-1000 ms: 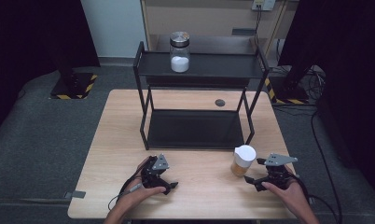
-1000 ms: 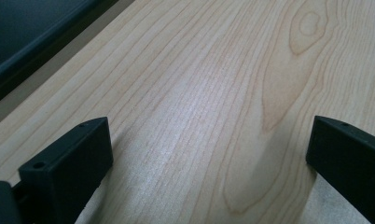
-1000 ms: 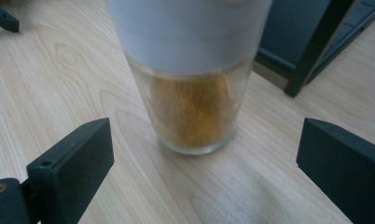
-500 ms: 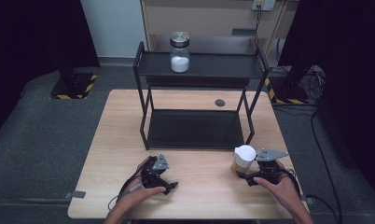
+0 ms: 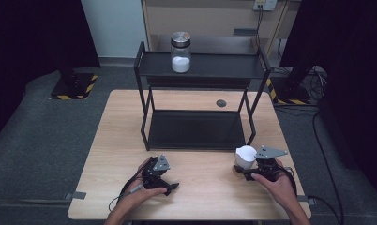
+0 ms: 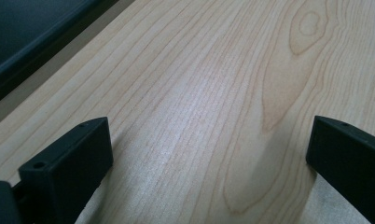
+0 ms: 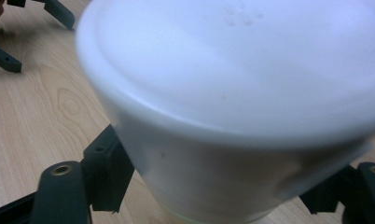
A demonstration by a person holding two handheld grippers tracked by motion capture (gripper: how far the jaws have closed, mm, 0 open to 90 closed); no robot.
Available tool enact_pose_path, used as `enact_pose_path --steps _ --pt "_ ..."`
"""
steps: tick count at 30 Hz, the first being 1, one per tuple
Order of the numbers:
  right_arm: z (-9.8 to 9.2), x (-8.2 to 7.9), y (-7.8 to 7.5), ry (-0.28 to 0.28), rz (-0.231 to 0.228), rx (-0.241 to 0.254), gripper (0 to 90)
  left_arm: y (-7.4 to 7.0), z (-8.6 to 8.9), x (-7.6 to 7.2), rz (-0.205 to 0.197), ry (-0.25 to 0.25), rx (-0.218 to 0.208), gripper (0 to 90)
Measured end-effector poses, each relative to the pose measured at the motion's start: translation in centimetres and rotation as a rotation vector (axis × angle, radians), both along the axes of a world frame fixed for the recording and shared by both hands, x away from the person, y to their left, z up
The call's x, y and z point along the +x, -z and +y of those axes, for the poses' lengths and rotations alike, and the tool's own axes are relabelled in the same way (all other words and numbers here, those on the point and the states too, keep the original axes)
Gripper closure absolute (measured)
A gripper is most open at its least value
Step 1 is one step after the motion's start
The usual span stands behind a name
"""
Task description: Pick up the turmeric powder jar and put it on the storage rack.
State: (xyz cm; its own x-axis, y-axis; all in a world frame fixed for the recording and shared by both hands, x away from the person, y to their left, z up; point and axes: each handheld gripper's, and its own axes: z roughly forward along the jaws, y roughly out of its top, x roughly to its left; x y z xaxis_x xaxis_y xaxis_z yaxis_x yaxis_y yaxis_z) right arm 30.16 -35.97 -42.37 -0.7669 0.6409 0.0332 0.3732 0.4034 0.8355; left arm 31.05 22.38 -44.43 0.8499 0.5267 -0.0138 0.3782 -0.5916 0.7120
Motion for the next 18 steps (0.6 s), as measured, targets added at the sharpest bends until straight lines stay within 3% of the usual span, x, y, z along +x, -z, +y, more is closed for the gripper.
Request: enact_pose_path --steps 18 --pt "0.02 -0.54 0.08 0.007 -0.032 -0.006 31.5 -0.02 0.00 0.01 0.000 0.001 0.001 0.0"
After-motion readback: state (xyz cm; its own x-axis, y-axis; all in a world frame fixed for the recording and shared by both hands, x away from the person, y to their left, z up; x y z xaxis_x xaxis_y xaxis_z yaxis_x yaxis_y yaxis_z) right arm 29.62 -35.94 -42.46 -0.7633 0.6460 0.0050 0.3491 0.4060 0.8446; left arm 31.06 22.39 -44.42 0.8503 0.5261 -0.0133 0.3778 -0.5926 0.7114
